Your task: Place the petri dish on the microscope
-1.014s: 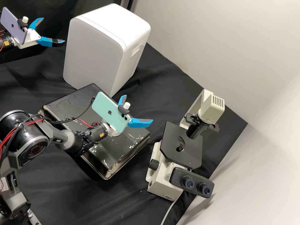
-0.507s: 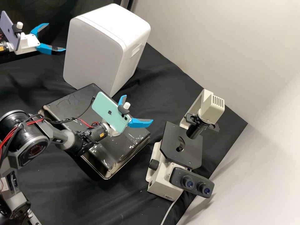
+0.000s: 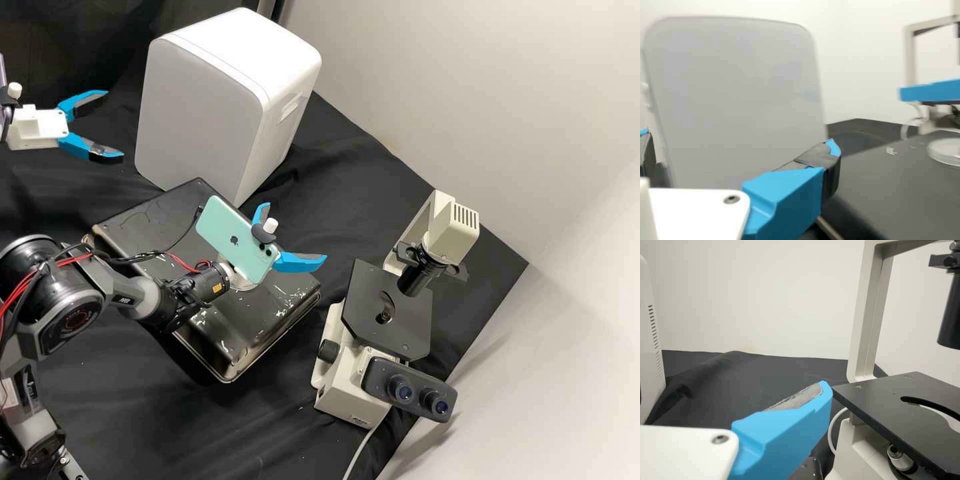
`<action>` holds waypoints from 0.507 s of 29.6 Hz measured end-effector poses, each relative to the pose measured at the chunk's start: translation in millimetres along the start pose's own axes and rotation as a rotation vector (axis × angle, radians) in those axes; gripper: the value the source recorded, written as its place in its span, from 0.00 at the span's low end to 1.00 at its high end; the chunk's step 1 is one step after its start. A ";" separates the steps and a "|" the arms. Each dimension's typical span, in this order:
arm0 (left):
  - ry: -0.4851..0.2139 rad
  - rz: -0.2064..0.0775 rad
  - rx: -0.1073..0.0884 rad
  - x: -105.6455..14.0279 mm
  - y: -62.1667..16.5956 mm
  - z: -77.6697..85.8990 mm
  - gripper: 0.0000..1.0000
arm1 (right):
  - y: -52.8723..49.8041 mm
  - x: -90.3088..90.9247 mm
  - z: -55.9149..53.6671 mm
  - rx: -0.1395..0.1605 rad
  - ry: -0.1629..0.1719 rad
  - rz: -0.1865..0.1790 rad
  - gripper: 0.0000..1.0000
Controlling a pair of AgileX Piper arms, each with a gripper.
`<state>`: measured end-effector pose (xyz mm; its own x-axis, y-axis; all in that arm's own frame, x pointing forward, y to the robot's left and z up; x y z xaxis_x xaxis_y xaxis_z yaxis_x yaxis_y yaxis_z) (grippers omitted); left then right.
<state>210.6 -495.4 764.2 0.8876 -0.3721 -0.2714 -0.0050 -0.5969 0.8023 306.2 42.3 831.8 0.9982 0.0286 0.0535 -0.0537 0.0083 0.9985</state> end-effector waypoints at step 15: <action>-0.160 -0.062 0.061 -32.9 -15.1 36.7 1.00 | 0.0 0.0 0.0 0.000 0.000 0.000 1.00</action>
<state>164.6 -500.2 741.5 0.8026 -0.4384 -0.4045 0.0156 -0.6625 0.7489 306.2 42.3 831.8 0.9982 0.0286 0.0535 -0.0537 0.0083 0.9985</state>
